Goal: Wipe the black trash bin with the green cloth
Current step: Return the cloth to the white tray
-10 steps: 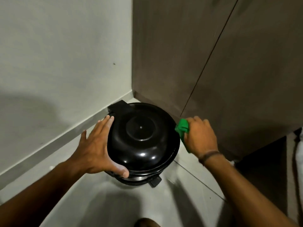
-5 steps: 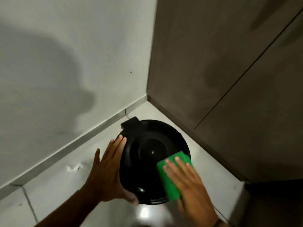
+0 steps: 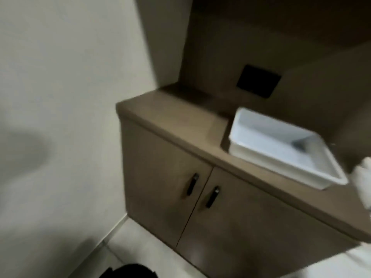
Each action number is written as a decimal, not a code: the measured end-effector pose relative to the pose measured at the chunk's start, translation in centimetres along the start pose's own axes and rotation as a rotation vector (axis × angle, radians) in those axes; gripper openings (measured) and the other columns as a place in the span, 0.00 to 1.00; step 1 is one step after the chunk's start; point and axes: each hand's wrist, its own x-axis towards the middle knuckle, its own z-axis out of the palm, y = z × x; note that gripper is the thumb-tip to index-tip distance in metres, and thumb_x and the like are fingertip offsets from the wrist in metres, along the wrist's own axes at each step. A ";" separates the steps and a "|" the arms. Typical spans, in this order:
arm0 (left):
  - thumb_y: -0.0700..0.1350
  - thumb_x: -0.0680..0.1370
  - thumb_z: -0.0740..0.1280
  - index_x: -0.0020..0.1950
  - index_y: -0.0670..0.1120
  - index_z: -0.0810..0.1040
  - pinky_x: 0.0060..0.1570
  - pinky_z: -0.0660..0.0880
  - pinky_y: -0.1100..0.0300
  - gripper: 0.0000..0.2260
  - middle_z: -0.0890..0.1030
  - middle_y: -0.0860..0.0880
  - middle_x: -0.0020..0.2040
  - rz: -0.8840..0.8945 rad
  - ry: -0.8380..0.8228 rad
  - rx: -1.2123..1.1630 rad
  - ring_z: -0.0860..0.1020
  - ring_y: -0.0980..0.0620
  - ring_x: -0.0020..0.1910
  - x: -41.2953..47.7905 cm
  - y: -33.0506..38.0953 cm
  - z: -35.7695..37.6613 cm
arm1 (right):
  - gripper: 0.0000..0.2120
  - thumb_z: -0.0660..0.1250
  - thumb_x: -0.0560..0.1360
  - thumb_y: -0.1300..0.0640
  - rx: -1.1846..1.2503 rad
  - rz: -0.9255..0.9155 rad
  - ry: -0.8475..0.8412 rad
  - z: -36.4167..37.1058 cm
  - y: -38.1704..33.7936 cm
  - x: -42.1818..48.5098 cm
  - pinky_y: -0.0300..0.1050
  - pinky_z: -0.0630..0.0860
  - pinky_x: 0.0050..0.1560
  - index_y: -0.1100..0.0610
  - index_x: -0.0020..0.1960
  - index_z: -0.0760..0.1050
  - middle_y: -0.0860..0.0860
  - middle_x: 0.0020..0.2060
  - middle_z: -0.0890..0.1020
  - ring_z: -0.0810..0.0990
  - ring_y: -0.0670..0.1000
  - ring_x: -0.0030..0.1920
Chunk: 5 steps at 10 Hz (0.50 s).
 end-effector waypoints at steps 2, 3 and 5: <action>0.54 0.69 0.78 0.72 0.42 0.81 0.55 0.84 0.54 0.33 0.85 0.45 0.69 -0.032 -0.294 -0.264 0.82 0.60 0.67 2.2 37.2 -12.1 | 0.13 0.65 0.79 0.72 0.280 0.160 0.254 -43.7 -11.1 -25.3 0.35 0.79 0.46 0.61 0.49 0.86 0.53 0.42 0.89 0.86 0.43 0.43; 0.51 0.65 0.79 0.65 0.52 0.88 0.55 0.82 0.64 0.27 0.90 0.52 0.57 -0.106 -0.422 -0.618 0.87 0.56 0.58 5.5 52.3 -19.2 | 0.20 0.60 0.70 0.86 0.639 0.349 0.393 -56.2 -19.7 -27.0 0.38 0.74 0.22 0.68 0.41 0.85 0.56 0.25 0.85 0.85 0.60 0.35; 0.34 0.74 0.72 0.61 0.43 0.86 0.42 0.85 0.52 0.16 0.89 0.39 0.51 -0.206 -0.254 -0.502 0.87 0.44 0.46 21.9 64.4 -19.4 | 0.09 0.68 0.73 0.69 0.469 0.368 0.530 -70.5 -21.7 -16.7 0.48 0.85 0.40 0.63 0.51 0.84 0.61 0.42 0.87 0.84 0.52 0.38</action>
